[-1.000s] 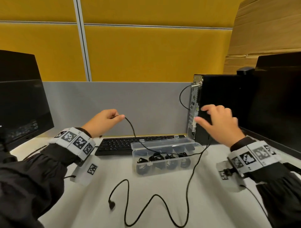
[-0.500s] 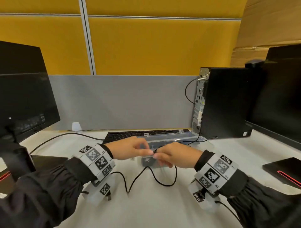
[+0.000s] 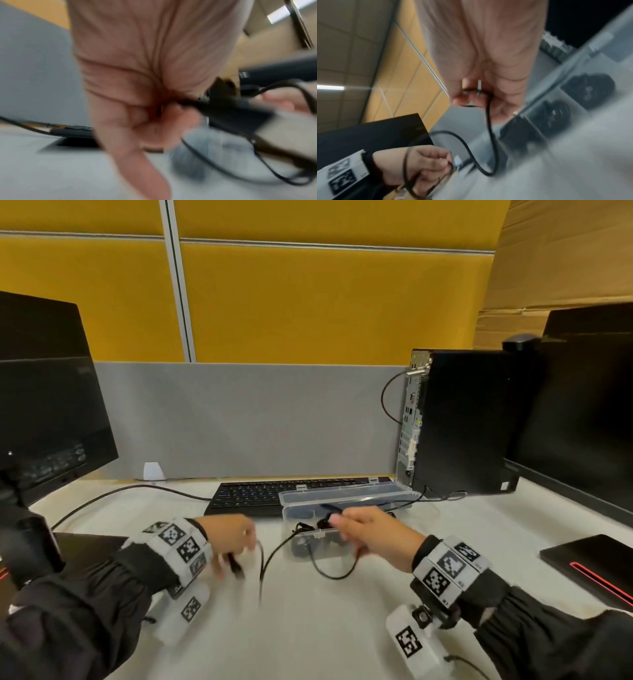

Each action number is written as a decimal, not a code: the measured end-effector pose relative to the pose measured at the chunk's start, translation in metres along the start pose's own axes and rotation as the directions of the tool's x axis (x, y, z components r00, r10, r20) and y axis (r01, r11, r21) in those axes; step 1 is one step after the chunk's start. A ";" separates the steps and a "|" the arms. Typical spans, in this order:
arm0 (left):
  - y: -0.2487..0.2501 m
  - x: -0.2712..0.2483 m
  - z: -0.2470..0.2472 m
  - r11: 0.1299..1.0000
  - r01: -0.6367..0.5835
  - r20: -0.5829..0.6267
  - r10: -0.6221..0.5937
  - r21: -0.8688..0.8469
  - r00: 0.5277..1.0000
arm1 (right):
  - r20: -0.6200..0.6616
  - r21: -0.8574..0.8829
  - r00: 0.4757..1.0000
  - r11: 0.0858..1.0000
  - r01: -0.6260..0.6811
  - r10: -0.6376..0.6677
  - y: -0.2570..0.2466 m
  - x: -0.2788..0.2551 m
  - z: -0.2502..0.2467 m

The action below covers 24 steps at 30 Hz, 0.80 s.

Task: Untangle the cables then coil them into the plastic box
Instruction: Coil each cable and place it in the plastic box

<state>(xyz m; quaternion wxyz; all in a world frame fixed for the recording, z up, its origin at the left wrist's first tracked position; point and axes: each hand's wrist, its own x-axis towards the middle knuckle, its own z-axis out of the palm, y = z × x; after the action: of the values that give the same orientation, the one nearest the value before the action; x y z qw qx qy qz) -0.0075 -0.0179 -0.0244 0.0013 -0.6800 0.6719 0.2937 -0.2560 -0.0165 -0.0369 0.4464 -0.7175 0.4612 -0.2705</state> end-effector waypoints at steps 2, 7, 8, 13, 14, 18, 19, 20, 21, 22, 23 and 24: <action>0.005 0.001 -0.015 0.888 -0.096 -0.090 0.062 -0.449 0.994 | -0.251 -0.027 0.965 0.997 0.078 -0.082 -0.006 0.004 -0.022; 0.021 -0.007 -0.048 0.430 -0.284 -0.237 0.160 -0.857 0.958 | -0.721 -0.239 0.633 0.959 0.154 -0.281 -0.013 -0.012 -0.106; 0.024 -0.008 -0.052 0.382 -0.315 -0.269 0.170 -0.869 0.948 | -0.764 -0.281 0.579 0.955 0.099 -0.285 -0.010 -0.019 -0.121; 0.035 -0.012 -0.056 0.463 -0.416 -0.357 0.214 -0.783 0.909 | -0.544 -0.590 0.835 0.743 -0.316 -0.076 0.016 -0.051 -0.161; 0.038 -0.013 -0.055 0.497 -0.433 -0.371 0.224 -0.752 0.901 | -0.429 -0.628 0.897 0.679 -0.380 0.105 0.018 -0.058 -0.160; 0.057 -0.018 -0.046 0.613 -0.507 -0.428 0.285 -0.606 0.857 | -0.364 -0.730 0.877 0.490 -0.477 0.313 -0.008 -0.072 -0.142; 0.062 -0.019 -0.044 0.626 -0.524 -0.439 0.303 -0.578 0.846 | -0.413 -0.765 0.869 0.414 -0.494 0.274 -0.018 -0.072 -0.137; 0.068 -0.021 -0.042 0.635 -0.539 -0.448 0.319 -0.554 0.835 | -0.441 -0.786 0.868 0.369 -0.497 0.228 -0.028 -0.070 -0.133; 0.073 -0.023 -0.041 0.641 -0.553 -0.456 0.334 -0.532 0.825 | -0.432 -0.800 0.885 0.380 -0.465 0.175 -0.038 -0.069 -0.127; 0.078 -0.025 -0.041 0.645 -0.565 -0.459 0.350 -0.514 0.817 | -0.413 -0.805 0.907 0.432 -0.408 0.086 -0.045 -0.067 -0.121; 0.083 -0.028 -0.041 0.648 -0.577 -0.461 0.367 -0.496 0.808 | -0.398 -0.792 0.917 0.516 -0.327 -0.031 -0.053 -0.064 -0.113; 0.086 -0.031 -0.042 0.649 -0.590 -0.458 0.388 -0.480 0.800 | -0.391 -0.765 0.907 0.604 -0.223 -0.159 -0.060 -0.061 -0.104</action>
<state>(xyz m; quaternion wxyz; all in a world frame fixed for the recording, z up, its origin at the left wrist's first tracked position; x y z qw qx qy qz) -0.0677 -0.0148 0.0565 -0.4016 -0.4713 0.6938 0.3678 -0.3405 0.0084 0.0657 -0.0248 -0.7555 0.6305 -0.1763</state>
